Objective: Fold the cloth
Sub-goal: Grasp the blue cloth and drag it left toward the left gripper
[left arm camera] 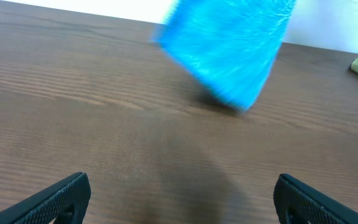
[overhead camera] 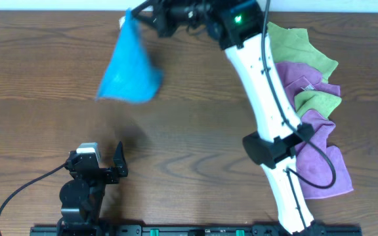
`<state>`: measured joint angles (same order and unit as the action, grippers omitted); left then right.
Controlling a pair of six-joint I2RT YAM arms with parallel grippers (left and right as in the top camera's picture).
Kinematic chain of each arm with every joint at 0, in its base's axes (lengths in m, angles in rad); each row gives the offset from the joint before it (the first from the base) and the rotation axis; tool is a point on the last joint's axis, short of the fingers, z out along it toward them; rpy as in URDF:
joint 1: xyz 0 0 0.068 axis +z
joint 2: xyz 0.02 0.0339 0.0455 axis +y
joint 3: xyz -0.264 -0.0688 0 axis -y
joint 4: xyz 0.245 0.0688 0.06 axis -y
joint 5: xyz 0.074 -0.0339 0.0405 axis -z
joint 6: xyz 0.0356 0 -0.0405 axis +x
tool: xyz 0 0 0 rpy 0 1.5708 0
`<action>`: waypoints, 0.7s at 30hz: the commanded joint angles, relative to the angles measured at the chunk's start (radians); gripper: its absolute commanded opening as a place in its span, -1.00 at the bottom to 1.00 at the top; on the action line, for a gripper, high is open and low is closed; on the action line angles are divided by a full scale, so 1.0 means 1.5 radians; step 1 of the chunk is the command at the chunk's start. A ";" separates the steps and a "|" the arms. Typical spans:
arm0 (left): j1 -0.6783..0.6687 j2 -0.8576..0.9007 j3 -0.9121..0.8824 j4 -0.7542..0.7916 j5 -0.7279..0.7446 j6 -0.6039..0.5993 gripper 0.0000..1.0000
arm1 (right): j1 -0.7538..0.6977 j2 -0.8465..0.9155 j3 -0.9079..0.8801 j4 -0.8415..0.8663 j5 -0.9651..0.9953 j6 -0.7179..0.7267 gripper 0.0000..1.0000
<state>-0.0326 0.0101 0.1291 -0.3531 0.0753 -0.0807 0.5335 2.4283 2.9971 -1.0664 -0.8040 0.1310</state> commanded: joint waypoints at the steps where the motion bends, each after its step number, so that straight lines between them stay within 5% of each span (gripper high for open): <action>1: 0.004 -0.004 -0.014 -0.003 0.002 0.004 0.91 | -0.007 -0.001 0.046 -0.075 0.093 -0.082 -0.97; 9: 0.004 -0.004 -0.014 -0.003 0.002 0.004 0.91 | -0.055 -0.001 0.004 -0.340 0.693 -0.069 -0.97; 10: 0.004 -0.004 -0.014 -0.003 0.002 0.004 0.91 | -0.063 -0.001 -0.012 -0.347 0.697 -0.067 -0.82; 13: 0.004 -0.004 -0.014 -0.003 0.002 0.004 0.91 | -0.073 -0.001 -0.039 -0.349 0.612 -0.081 0.28; 14: 0.004 -0.004 -0.014 -0.003 0.002 0.004 0.91 | -0.074 -0.001 -0.049 -0.347 0.579 -0.093 0.47; 18: 0.004 -0.004 -0.014 -0.003 0.002 0.004 0.91 | -0.072 -0.001 -0.119 -0.312 0.407 -0.166 0.69; 21: 0.004 -0.004 -0.014 -0.003 0.002 0.004 0.91 | -0.069 -0.001 -0.206 -0.267 0.258 -0.228 0.49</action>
<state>-0.0326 0.0101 0.1291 -0.3531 0.0753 -0.0807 0.4183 2.4264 2.7800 -1.4956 -0.1577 -0.0952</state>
